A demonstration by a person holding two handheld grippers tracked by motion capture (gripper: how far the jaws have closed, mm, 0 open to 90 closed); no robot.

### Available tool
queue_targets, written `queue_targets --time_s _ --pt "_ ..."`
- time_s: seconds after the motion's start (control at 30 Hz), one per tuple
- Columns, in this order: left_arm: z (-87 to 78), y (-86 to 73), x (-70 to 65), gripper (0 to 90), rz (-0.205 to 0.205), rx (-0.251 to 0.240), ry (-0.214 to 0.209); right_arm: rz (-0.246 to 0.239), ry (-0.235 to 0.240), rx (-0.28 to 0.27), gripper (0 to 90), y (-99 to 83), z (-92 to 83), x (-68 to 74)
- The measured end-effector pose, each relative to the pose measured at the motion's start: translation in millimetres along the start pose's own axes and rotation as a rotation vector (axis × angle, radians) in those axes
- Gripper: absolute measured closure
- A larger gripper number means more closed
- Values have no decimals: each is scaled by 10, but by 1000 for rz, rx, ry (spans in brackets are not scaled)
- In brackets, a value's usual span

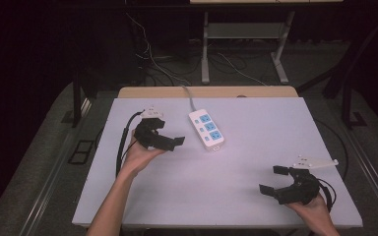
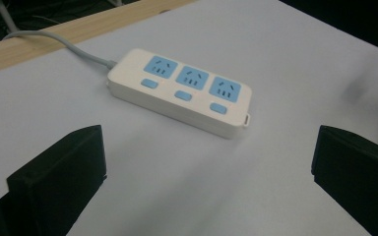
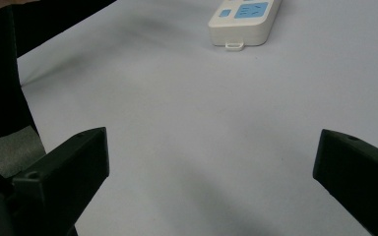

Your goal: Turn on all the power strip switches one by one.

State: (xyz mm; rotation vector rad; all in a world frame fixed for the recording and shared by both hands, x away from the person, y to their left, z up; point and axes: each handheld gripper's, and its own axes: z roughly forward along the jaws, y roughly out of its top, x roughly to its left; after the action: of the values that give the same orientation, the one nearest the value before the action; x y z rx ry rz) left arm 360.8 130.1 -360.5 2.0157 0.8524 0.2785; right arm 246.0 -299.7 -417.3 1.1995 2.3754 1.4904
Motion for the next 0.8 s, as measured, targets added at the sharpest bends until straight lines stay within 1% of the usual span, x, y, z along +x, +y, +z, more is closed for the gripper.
queue_targets --time_s 0.13,0.27,0.4,0.5,0.53,0.63,0.67,0.73,0.8 --pt "-70 -131 -107 0 5 -21 -2 6 -4 -5 4 -3 -5 -4" --pt "-162 -296 -196 0 3 -42 -8 15 -5 -14 4 -6 -21 -7" --pt "-263 -490 -264 0 -13 -72 -15 21 -3 -17 4 -18 -36 -1" --pt "-314 -607 -291 0 -24 -87 -16 19 -3 -17 4 -24 -37 5" --pt "-333 -660 -307 0 -34 -97 -18 18 -2 -17 4 -26 -35 6" --pt "-364 -778 -336 0 -47 -98 -34 21 -1 -14 4 -34 -30 9" --pt "-375 -832 -346 0 -63 -105 -37 22 0 -13 4 -36 -29 11" --pt "-394 -886 -364 0 -62 -104 -32 24 2 -11 4 -39 -29 18" --pt "-406 -918 -383 0 -68 -106 -36 25 2 -10 4 -40 -27 25"
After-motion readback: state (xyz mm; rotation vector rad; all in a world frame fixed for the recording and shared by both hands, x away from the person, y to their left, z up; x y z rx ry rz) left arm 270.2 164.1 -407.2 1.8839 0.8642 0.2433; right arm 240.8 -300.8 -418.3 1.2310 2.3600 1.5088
